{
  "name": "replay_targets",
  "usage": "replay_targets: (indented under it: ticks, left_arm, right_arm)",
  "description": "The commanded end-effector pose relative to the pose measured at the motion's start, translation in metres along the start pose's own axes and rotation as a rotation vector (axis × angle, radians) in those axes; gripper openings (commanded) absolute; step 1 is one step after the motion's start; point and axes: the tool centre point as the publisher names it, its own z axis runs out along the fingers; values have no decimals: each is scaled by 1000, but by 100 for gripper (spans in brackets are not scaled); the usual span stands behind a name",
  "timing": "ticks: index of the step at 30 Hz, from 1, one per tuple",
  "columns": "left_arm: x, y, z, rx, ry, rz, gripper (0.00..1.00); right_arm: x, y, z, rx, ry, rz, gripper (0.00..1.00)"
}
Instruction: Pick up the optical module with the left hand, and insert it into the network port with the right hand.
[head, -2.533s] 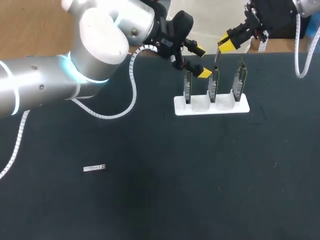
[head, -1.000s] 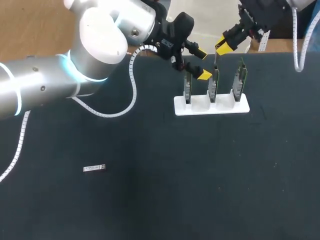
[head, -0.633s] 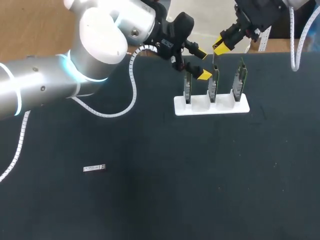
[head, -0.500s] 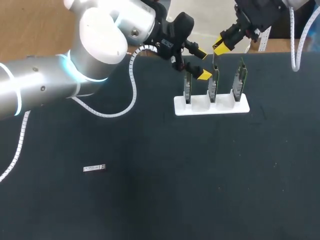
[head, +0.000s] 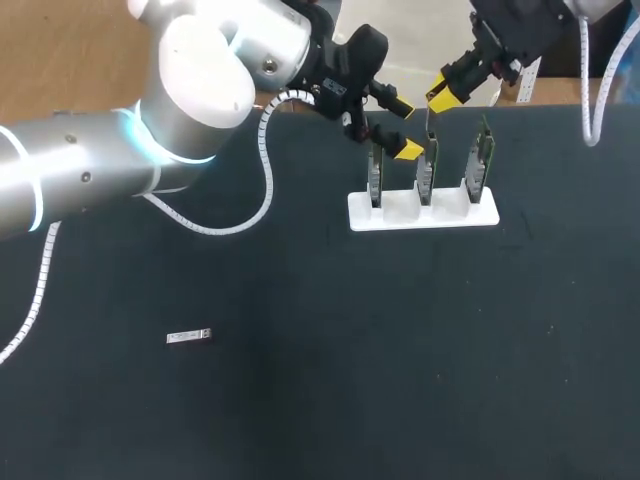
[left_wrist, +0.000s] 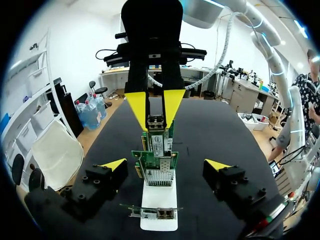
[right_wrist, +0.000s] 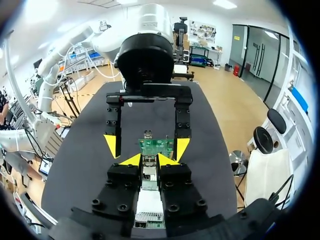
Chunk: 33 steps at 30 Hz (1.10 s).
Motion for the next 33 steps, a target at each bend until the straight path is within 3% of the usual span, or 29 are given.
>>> replay_targets:
  ticks: [1, 33]
  left_arm:
    - [0, 1, 0, 1, 1, 1, 100]
    - [0, 1, 0, 1, 1, 1, 100]
  right_arm:
    - [1, 5, -3, 13, -9, -4, 0]
    - [3, 7, -3, -11, -4, -15, 0]
